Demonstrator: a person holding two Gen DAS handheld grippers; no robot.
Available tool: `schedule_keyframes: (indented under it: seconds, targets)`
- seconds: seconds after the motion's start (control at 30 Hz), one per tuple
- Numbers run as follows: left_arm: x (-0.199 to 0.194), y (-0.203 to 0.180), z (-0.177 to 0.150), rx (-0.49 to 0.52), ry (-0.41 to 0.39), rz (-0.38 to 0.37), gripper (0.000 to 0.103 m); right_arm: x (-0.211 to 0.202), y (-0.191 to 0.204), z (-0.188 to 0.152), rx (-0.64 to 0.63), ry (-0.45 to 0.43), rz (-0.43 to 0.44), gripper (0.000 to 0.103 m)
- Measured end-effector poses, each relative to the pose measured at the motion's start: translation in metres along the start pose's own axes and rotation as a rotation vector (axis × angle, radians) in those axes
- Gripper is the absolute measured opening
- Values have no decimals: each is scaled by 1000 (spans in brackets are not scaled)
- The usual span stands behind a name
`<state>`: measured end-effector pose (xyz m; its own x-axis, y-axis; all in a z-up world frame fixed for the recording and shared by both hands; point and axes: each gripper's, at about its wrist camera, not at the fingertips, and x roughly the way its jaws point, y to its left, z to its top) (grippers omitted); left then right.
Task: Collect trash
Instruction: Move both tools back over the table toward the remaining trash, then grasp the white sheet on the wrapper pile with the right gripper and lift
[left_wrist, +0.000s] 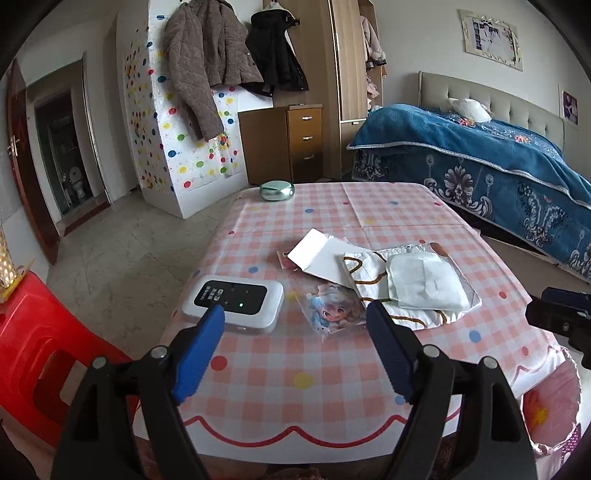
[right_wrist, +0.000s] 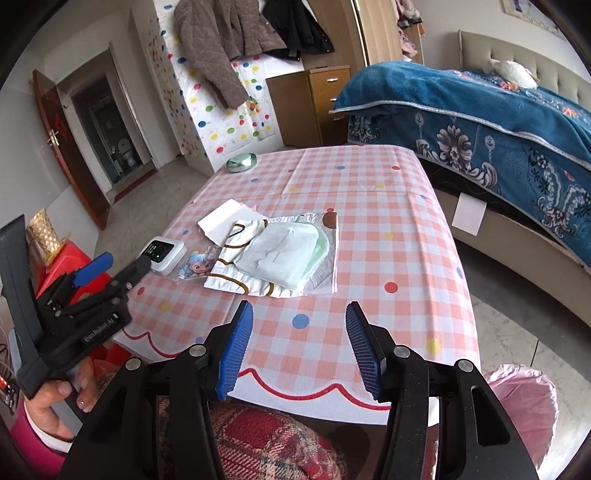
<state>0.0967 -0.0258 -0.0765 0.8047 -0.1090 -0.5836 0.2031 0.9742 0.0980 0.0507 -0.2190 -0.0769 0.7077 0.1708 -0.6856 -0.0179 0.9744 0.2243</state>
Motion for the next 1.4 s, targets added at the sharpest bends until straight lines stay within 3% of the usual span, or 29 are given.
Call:
schedule_keyframes:
  seconds: [0.23,1.4]
  targets:
    - [2,-2,-1,10,0,25,84,12,-3,4,-9,23,8,54]
    - [15,5,-2,-25,61,49,84,26,-16,8,4,30,31,54]
